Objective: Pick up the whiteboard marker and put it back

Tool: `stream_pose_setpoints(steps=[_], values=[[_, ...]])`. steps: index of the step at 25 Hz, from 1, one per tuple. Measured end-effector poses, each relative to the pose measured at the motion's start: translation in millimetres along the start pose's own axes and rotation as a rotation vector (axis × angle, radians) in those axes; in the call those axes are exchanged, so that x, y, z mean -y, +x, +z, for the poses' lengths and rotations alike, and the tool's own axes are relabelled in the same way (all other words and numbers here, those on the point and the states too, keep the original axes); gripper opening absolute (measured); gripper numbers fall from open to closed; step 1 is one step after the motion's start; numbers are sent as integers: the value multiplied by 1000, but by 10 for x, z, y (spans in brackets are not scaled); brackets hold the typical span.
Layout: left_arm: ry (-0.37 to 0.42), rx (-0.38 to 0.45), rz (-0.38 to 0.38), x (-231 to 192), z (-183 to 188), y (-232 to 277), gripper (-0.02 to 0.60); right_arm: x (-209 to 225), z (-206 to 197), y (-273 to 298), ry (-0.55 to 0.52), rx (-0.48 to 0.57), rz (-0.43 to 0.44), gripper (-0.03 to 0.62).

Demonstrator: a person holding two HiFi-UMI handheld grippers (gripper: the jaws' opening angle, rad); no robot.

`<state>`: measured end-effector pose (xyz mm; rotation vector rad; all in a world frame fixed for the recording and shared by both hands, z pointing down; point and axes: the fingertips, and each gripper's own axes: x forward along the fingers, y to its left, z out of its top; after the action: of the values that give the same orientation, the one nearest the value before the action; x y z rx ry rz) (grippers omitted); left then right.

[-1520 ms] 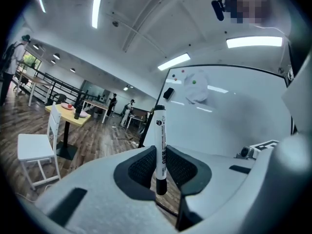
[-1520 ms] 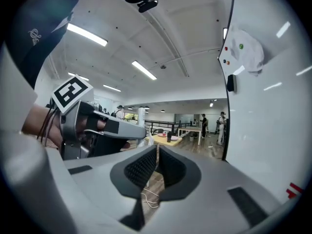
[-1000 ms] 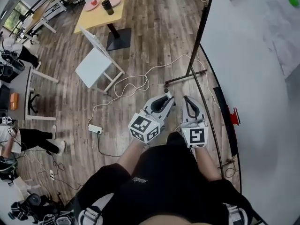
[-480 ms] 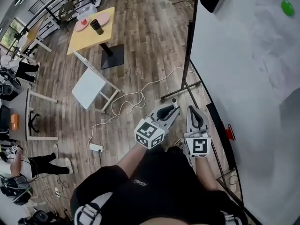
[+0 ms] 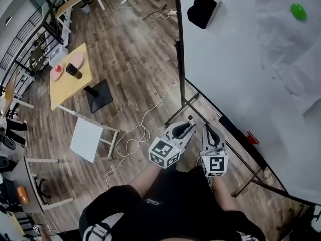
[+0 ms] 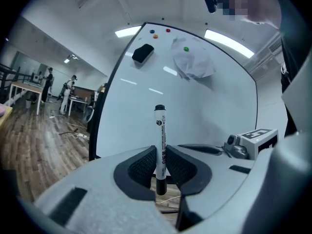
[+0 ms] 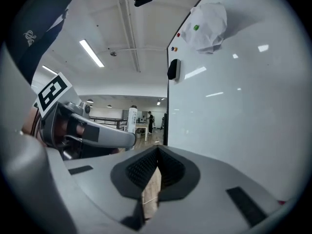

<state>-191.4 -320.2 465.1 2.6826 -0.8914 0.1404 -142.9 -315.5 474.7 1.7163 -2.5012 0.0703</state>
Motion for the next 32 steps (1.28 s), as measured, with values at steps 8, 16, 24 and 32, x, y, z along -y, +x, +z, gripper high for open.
stream_pose_setpoints(steps=[8, 16, 24, 32], values=[[54, -62, -178, -171, -33, -99, 60, -222, -120, -86, 39, -45, -244, 3], [227, -168, -323, 456, -323, 258, 60, 262, -204, -768, 74, -56, -455, 3], [535, -318, -431, 1328, -671, 806, 60, 759, -499, -1681, 180, -25, -580, 3], [728, -405, -455, 2002, -1071, 1198, 60, 1282, -826, -2415, 201, -31, -620, 3]])
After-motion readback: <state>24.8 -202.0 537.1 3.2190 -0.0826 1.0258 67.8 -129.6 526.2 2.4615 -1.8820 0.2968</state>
